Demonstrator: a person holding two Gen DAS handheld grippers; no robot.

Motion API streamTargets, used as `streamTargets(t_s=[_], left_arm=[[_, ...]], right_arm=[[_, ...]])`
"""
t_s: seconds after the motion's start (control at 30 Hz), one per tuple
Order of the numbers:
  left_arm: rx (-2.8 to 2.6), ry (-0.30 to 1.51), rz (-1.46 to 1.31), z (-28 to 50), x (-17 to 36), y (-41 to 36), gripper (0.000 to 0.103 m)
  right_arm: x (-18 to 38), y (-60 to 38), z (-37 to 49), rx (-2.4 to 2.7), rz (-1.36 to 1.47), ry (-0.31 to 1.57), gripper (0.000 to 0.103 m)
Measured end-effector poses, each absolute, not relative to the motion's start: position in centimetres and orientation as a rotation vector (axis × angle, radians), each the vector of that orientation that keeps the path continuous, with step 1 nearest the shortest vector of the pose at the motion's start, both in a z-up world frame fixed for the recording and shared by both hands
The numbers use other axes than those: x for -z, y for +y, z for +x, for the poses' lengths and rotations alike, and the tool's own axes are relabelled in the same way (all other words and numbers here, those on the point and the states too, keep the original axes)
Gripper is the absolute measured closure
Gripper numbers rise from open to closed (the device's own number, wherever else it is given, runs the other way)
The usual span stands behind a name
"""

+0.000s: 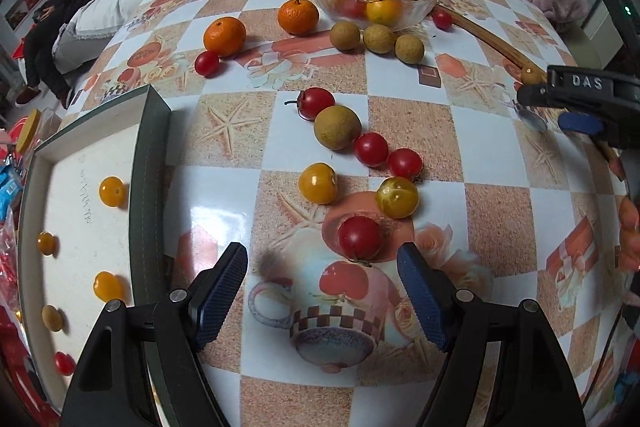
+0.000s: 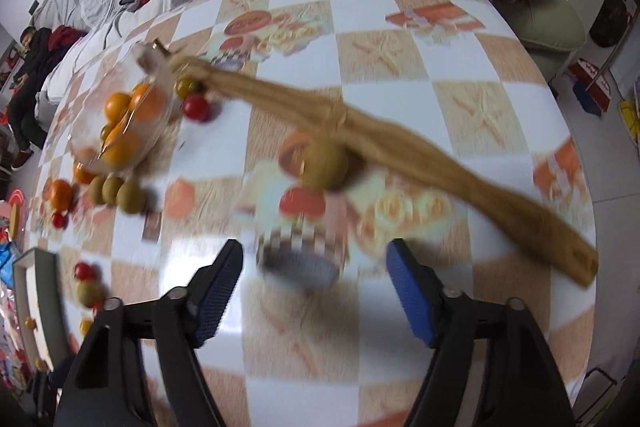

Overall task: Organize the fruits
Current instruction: 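Move both open tools back to the fruits on the table, then grasp a brown round fruit with the right tool while the left tool grasps a red cherry tomato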

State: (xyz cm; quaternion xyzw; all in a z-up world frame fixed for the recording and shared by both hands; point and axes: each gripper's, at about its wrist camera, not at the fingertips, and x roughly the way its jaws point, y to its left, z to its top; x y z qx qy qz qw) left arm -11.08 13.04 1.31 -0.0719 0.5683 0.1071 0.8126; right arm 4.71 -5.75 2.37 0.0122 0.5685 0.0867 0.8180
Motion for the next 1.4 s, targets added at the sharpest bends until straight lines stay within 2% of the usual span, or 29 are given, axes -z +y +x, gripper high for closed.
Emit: streamTargets(t_s=[0.23,0.3,0.43,0.47,0.7,0.77,0.83,0.9,0.97,1.0,1.4], left_arm=[[-0.26,1.225,-0.174,-11.0,-0.7,12.9,0.025],[-0.267,1.228,-0.175,-11.0,-0.5,12.8,0.025],[-0.277,1.23,-0.168,-11.0,-0.5,12.6,0.025],[-0.279,1.23,-0.165,-10.9,-0.5,12.6,0.025],[-0.273,1.224,-0.13,-10.3,-0.7,12.2,0.026],[-0.265,1.224,-0.127,-10.2,-0.7,12.2,0.038],[-0.25,1.222,-0.144,-10.1,-0.8,12.2,0.045],[-0.224,1.216,-0.15,-9.9,-0.9,12.0,0.058],[-0.193,1.214,-0.144,-9.7,-1.0,11.6,0.075],[-0.174,1.215,-0.141,-9.7,-1.1,11.5,0.078],[-0.118,1.222,-0.196,-10.2,-1.3,12.2,0.079]], right_arm=[[-2.3,-5.0,7.0,-0.183,-0.008,1.18,0.038],[-2.3,-4.8,7.3,-0.177,-0.023,1.171,0.044],[-2.4,-4.8,7.9,-0.186,-0.036,1.16,0.071],[-2.4,-4.9,8.0,-0.197,-0.031,1.164,0.074],[-2.8,-5.8,5.9,-0.271,0.013,1.193,0.074],[-2.9,-5.9,4.9,-0.293,0.019,1.205,0.074],[-3.0,-6.0,3.8,-0.309,0.023,1.216,0.074],[-3.1,-6.1,2.5,-0.323,0.03,1.228,0.074],[-3.2,-6.2,1.4,-0.331,0.034,1.239,0.074],[-3.2,-6.2,0.9,-0.335,0.038,1.245,0.074],[-3.3,-5.1,-4.5,-0.377,0.042,1.29,0.074]])
